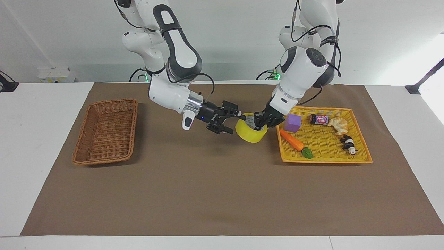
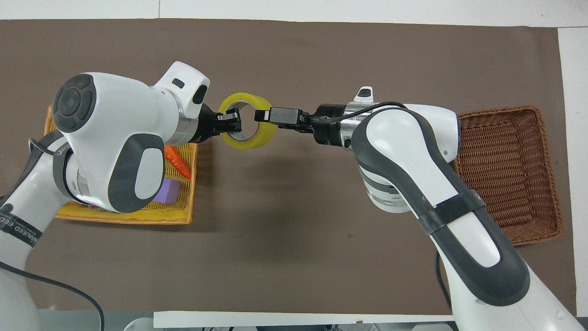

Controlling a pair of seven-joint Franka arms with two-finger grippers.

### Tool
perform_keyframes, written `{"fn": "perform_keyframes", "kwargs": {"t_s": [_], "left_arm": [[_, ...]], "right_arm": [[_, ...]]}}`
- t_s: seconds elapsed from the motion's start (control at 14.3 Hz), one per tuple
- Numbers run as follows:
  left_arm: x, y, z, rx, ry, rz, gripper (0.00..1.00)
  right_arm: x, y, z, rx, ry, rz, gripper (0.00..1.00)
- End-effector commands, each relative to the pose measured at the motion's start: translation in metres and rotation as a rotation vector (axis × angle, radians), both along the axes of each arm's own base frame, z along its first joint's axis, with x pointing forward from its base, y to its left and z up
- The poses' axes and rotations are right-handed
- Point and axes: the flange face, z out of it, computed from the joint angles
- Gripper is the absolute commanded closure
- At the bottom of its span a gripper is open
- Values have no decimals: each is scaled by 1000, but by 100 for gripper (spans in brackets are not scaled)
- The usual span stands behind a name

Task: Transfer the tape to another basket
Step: 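Grasp the tape with the right gripper while the left gripper releases it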

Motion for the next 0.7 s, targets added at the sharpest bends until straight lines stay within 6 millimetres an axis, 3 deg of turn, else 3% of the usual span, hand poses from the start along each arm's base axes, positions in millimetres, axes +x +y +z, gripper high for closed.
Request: {"fn": "perform_keyframes", "kwargs": {"t_s": [0.0, 0.21, 0.63], "left_arm": [[3, -3, 5, -9, -25, -9, 100], [3, -3, 5, -9, -26, -7, 100], [5, 0, 5, -9, -25, -3, 100]], "right_arm": [[0, -2, 0, 17, 11, -23, 0], [1, -4, -1, 16, 13, -25, 1], [1, -4, -2, 9, 11, -26, 25]]}}
